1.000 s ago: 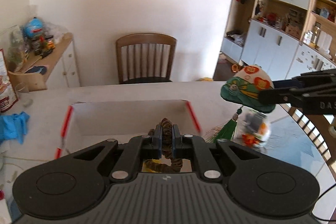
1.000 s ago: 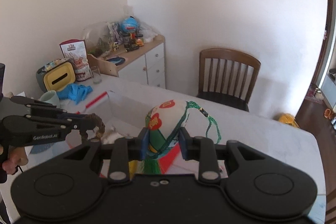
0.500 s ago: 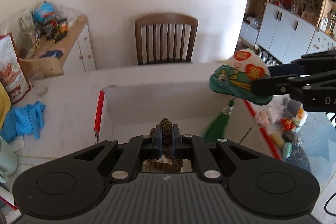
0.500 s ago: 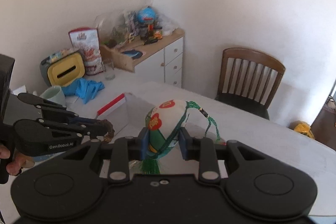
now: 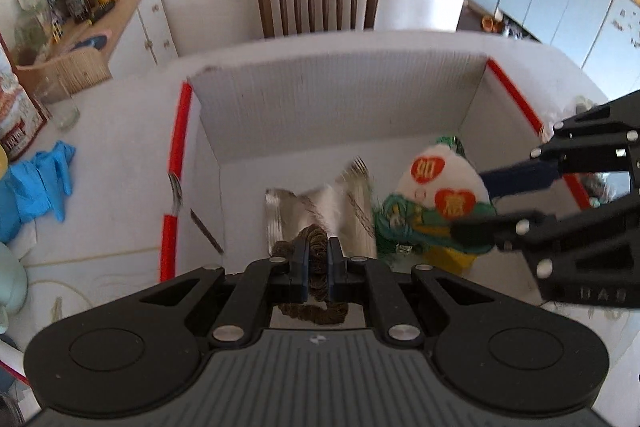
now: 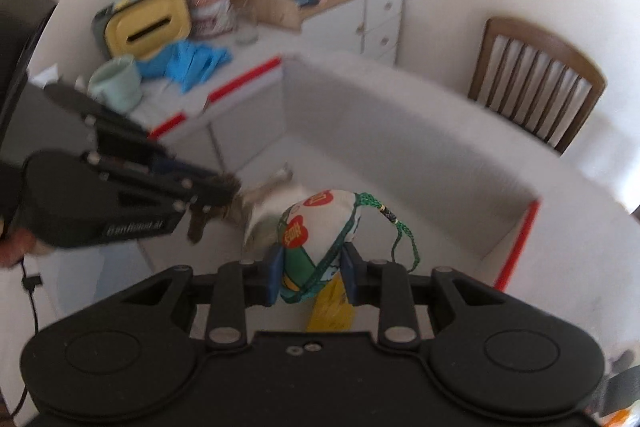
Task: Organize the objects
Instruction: 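Lower the plush into the box and open the right tool while the left tool releases the scrunchie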
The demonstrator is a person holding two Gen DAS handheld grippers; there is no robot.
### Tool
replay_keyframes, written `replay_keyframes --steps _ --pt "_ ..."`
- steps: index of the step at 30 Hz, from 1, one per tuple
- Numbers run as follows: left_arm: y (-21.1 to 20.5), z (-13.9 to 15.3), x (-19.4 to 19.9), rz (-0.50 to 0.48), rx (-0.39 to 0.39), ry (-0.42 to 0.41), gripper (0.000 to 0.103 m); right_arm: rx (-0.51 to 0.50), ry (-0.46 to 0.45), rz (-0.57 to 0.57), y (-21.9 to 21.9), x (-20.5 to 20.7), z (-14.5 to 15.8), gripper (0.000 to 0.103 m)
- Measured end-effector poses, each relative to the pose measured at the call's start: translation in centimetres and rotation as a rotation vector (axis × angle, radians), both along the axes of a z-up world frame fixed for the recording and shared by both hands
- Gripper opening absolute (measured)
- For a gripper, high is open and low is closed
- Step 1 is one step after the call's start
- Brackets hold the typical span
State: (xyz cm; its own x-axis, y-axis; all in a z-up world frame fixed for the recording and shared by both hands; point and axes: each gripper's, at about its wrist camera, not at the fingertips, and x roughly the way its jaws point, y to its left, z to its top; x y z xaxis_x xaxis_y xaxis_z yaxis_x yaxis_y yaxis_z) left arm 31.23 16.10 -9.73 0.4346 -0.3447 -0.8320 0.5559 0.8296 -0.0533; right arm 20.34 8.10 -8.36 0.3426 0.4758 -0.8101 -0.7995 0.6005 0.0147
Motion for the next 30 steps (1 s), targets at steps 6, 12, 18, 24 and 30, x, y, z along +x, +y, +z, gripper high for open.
replay_keyframes --steps 6,12,18,24,30 --pt "-0.3 -1.2 0.4 -0.005 0.034 0.063 0.008 -0.037 0.074 -0.005 0.2 -0.2 -1.3 0.029" --pt "-0.6 -1.8 0.4 -0.015 0.049 0.105 0.008 -0.033 0.121 -0.050 -0.3 0.3 -1.9 0.032" --pt "-0.8 -1.9 0.1 -0.006 0.049 0.118 0.008 -0.029 0.150 -0.075 -0.9 0.5 -1.9 0.036" --pt "-0.9 -1.2 -0.1 0.002 0.038 0.108 0.009 -0.012 0.136 -0.100 -1.7 0.2 -1.3 0.041" --pt "-1.2 -0.4 -1.0 0.000 0.036 0.088 0.009 0.024 0.116 -0.110 -2.5 -0.4 -0.1 0.053"
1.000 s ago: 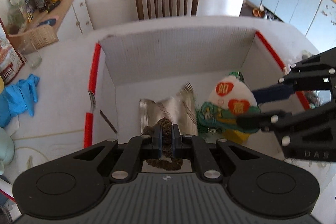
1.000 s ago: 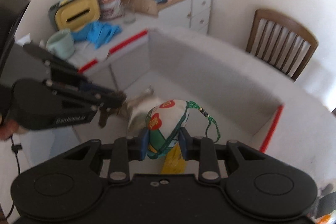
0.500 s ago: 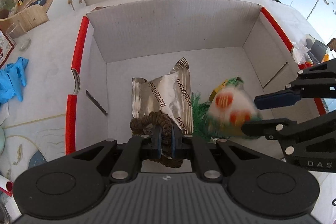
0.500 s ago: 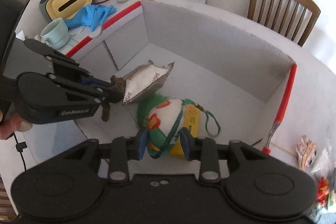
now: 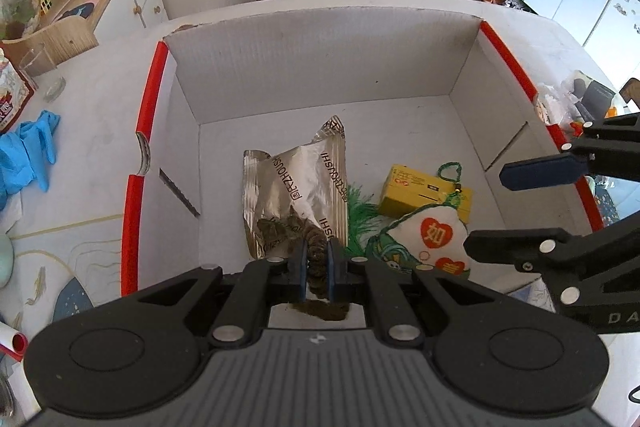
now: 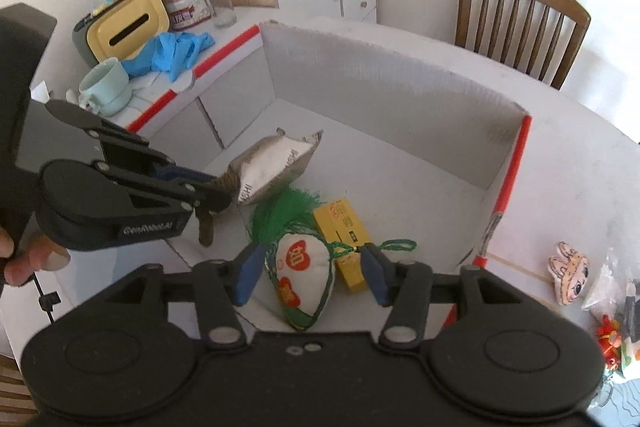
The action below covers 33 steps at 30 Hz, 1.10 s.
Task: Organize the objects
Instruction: 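Lower the plush into the box and open the right tool while the left tool releases the scrunchie, then move the left tool to the teal egg while the right tool approaches the black mesh bag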
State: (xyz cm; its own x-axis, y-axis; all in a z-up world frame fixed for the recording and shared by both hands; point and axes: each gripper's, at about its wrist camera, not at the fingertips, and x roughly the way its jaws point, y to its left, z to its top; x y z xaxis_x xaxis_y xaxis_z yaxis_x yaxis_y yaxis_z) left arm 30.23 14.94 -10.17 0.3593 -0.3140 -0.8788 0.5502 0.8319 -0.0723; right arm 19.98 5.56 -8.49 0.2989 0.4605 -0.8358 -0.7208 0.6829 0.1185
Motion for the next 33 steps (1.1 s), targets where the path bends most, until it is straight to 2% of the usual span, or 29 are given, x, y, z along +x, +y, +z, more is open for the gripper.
replay_keyframes --steps 3,14,26,30,31,33 --pt "0.0 0.4 -0.4 0.006 -0.005 -0.009 0.009 0.012 -0.008 -0.006 -0.6 -0.2 0.6 0.055" --pt "-0.5 3.9 -3.0 0.027 -0.050 -0.091 0.010 0.090 -0.064 -0.028 -4.3 -1.3 3.8 0.074" --pt "-3.2 7.7 -6.2 0.038 -0.133 -0.144 0.024 0.156 -0.124 -0.059 -10.1 -2.9 8.0 0.084" --pt "-4.5 9.1 -7.2 0.036 -0.160 -0.169 0.036 0.158 -0.152 -0.084 -12.3 -3.2 9.2 0.085" --pt "-4.8 9.4 -7.4 0.037 -0.167 -0.174 0.047 0.158 -0.157 -0.092 -12.8 -3.2 9.4 0.086" --pt "-5.5 10.0 -7.9 0.036 -0.177 -0.195 0.062 0.159 -0.172 -0.107 -13.9 -3.3 9.9 0.088"
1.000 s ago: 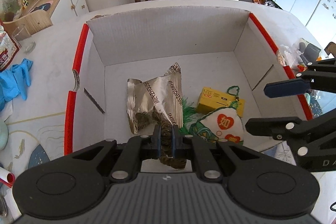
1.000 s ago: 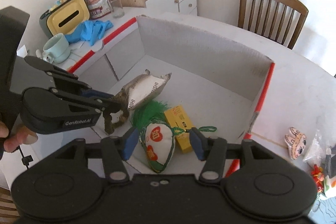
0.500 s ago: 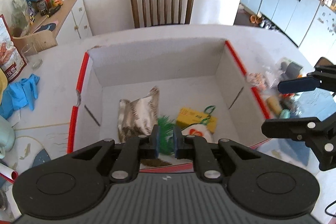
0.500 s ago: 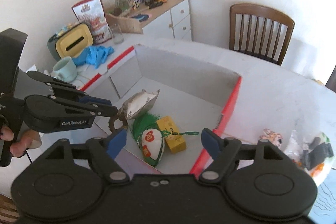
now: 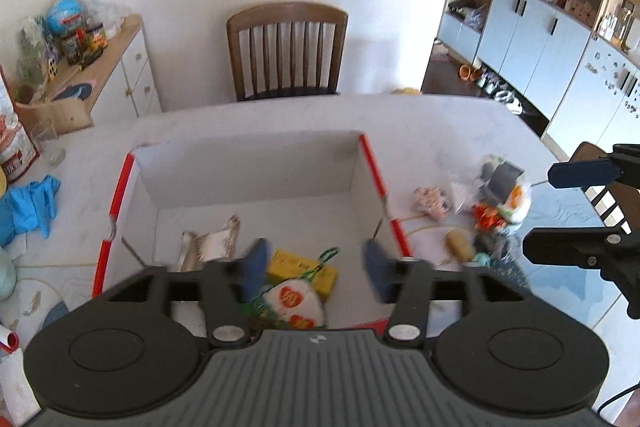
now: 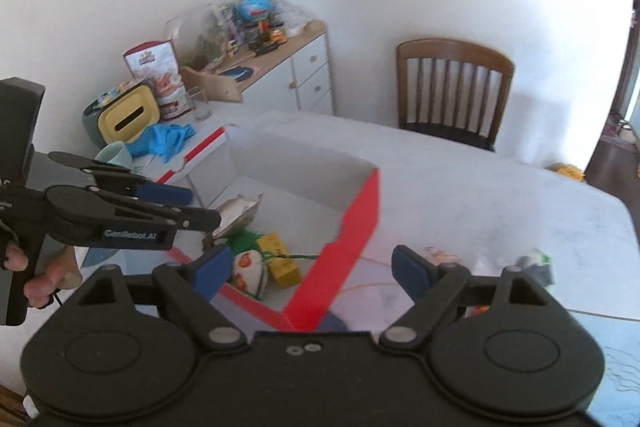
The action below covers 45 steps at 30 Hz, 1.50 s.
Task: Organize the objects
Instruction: 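Move the left tool to the teal egg while the right tool approaches the black mesh bag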
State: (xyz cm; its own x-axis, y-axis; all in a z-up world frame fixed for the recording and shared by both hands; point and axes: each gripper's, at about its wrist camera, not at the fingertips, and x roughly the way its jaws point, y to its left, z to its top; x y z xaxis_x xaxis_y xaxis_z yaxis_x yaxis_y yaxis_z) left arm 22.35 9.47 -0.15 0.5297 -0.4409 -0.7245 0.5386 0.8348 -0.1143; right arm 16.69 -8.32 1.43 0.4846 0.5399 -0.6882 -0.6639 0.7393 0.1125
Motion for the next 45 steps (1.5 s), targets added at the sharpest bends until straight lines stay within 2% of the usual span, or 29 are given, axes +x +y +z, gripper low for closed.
replay_keyframes --steps 5,13,20,26,28,33,41,45 --pt "-2.0 1.1 -1.1 -0.016 -0.020 -0.020 0.066 0.009 -0.019 -0.038 -2.6 0.2 0.6 0.090" --pt "-5.8 1.8 -2.8 -0.040 -0.063 -0.050 0.083 0.024 -0.032 -0.086 -7.1 0.8 0.8 0.093" --pt "-9.1 1.7 -3.9 -0.052 -0.095 -0.055 0.088 0.025 -0.041 -0.112 -10.4 1.5 0.2 0.096" --pt "-12.0 0.9 -5.1 -0.081 -0.090 -0.073 0.093 0.030 -0.053 -0.135 -13.1 2.2 -0.4 0.100" --pt "-13.0 0.5 -5.5 -0.090 -0.087 -0.078 0.099 0.035 -0.066 -0.151 -14.1 2.6 -0.6 0.101" --pt "-15.2 -1.0 -6.2 -0.105 -0.084 -0.080 0.102 0.029 -0.077 -0.180 -16.4 4.2 -1.7 0.102" --pt "-17.7 -5.2 -6.7 -0.096 -0.062 -0.035 0.102 0.006 -0.044 -0.219 -18.6 7.2 -4.3 0.102" --pt "-18.2 -7.4 -7.1 -0.088 -0.036 -0.058 0.102 0.002 -0.004 -0.223 -19.0 8.0 -6.0 0.101"
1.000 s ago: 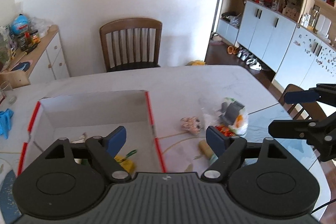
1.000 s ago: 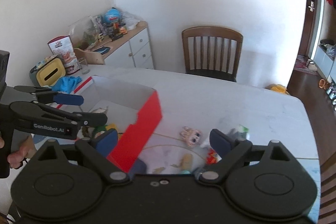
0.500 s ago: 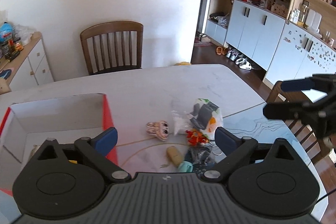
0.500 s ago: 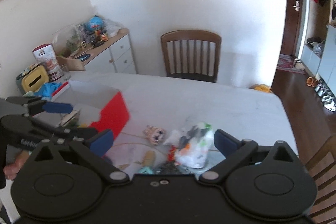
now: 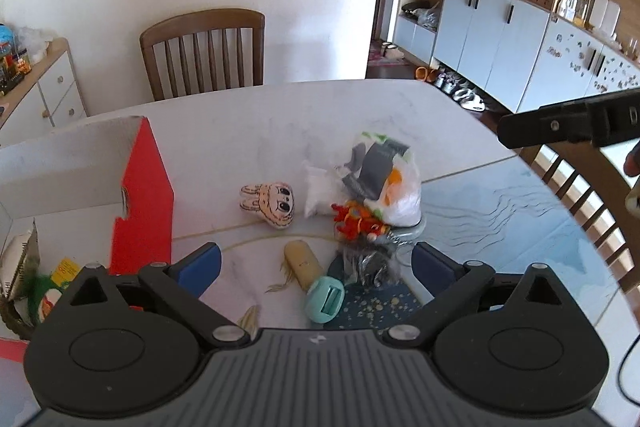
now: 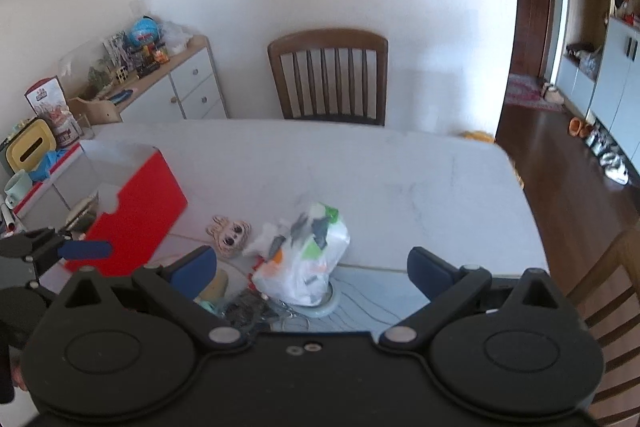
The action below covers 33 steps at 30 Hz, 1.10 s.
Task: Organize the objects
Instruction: 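Move the left tool to the teal egg while the right tool approaches the black mesh bag, then grasp the teal egg with the left tool while the right tool grasps the black mesh bag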
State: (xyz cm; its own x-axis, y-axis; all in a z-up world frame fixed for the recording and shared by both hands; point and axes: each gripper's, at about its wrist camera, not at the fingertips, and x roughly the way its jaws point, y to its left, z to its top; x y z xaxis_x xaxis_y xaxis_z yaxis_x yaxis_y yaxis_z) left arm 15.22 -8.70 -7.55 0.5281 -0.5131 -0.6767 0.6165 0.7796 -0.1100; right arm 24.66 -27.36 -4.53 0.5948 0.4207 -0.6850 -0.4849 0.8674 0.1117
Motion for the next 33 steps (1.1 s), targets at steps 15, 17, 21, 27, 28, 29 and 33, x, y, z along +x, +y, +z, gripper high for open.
replay_keyframes --steps 15,17,21,27,28,29,33 --pt "-1.7 -6.3 -0.1 0.006 0.084 -0.015 0.102 0.005 0.183 0.083 2.8 -0.2 -6.9 0.095" --pt "-1.7 -6.7 -0.1 0.003 0.078 -0.015 0.102 0.004 0.199 0.091 3.5 -0.2 -7.7 0.093" --pt "-2.1 -7.5 0.0 0.004 0.084 -0.022 0.102 0.018 0.228 0.076 4.4 0.2 -8.8 0.092" --pt "-2.6 -8.0 -0.1 0.002 0.073 -0.018 0.101 0.042 0.277 0.051 5.4 1.1 -10.0 0.086" --pt "-2.5 -8.0 -0.2 0.001 0.068 -0.020 0.101 0.041 0.280 0.050 5.6 1.2 -10.1 0.085" --pt "-2.5 -8.0 -0.2 0.002 0.064 -0.021 0.100 0.040 0.284 0.049 5.7 1.3 -10.2 0.084" --pt "-2.9 -8.1 -0.2 -0.005 0.070 -0.016 0.082 0.033 0.303 0.047 6.2 1.7 -10.7 0.080"
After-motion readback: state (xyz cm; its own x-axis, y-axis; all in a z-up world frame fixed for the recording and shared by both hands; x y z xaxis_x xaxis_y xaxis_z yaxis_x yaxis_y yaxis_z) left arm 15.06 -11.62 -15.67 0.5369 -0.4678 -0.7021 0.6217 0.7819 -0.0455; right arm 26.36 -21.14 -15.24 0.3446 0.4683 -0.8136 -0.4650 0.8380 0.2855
